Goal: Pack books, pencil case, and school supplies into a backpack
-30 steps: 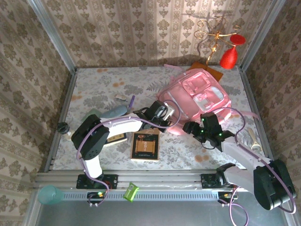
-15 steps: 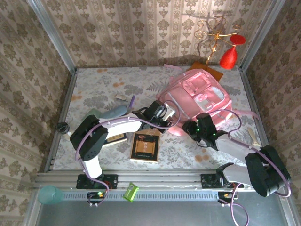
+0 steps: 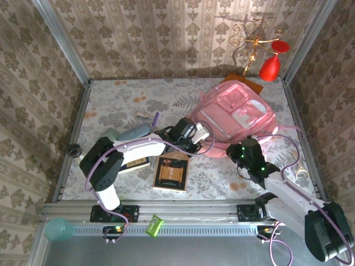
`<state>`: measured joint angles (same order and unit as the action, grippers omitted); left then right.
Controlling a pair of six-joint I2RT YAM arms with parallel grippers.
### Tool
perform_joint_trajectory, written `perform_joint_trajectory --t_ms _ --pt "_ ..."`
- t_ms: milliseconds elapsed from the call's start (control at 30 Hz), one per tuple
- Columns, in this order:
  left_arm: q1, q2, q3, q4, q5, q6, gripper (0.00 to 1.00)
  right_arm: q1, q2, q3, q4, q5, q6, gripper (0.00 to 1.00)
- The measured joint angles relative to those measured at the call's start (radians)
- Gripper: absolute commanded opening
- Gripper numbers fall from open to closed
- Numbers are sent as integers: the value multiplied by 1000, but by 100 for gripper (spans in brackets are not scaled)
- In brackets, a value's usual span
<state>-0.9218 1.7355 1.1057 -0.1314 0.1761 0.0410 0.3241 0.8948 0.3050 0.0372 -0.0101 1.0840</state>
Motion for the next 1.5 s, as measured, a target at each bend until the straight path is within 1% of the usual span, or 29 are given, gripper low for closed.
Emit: perform_joint_trajectory --t_ms 167,200,233,300,400,467,533,667,733,800,867,933,1033,1200,1300,1367,1500 --pt "1 -10 1 6 -6 39 0 -60 -32 0 -34 -48 -41 0" --pt "2 -15 1 3 -21 43 0 -74 -32 0 -46 -52 -50 0" --pt "13 -23 0 -19 -61 47 0 -94 -34 -2 -74 -38 -63 0" --pt "62 -36 -9 -51 -116 54 0 -135 -36 -10 -116 -9 -82 0" --pt "126 -50 -26 -76 -137 57 0 -156 -36 -15 -134 3 -113 0" --pt "131 -57 -33 -78 -126 56 0 -156 -36 -15 -124 -9 -122 0" --pt "117 -66 -37 -77 -94 37 0 -156 -36 -15 -112 -26 -128 0" --pt "72 -69 -27 -66 10 -62 24 -147 -55 -21 -93 -44 -133 0" --pt "47 -68 -19 -48 47 -131 32 -142 -66 -22 -92 -47 -134 0" --pt "20 -60 -2 -37 68 -202 38 -140 -69 -22 -90 -47 -136 0" --pt "-9 -36 32 -36 67 -257 42 -140 -69 -26 -85 -48 -135 0" --pt "-37 -2 77 -44 51 -297 45 -137 -68 -34 -76 -49 -135 0" --pt "-77 59 159 -77 6 -335 46 -132 -61 -41 -63 -49 -135 0" --pt "-137 156 292 -179 -125 -383 48 -129 -62 -41 -59 -50 -135 0" --pt "-160 190 319 -227 -203 -420 48 -129 -62 -41 -59 -50 -135 0" --pt "-170 208 322 -248 -233 -441 48 -129 -62 -41 -56 -50 -135 0" --pt "-173 243 346 -262 -244 -473 49 -127 -62 -52 -45 -53 -135 0"
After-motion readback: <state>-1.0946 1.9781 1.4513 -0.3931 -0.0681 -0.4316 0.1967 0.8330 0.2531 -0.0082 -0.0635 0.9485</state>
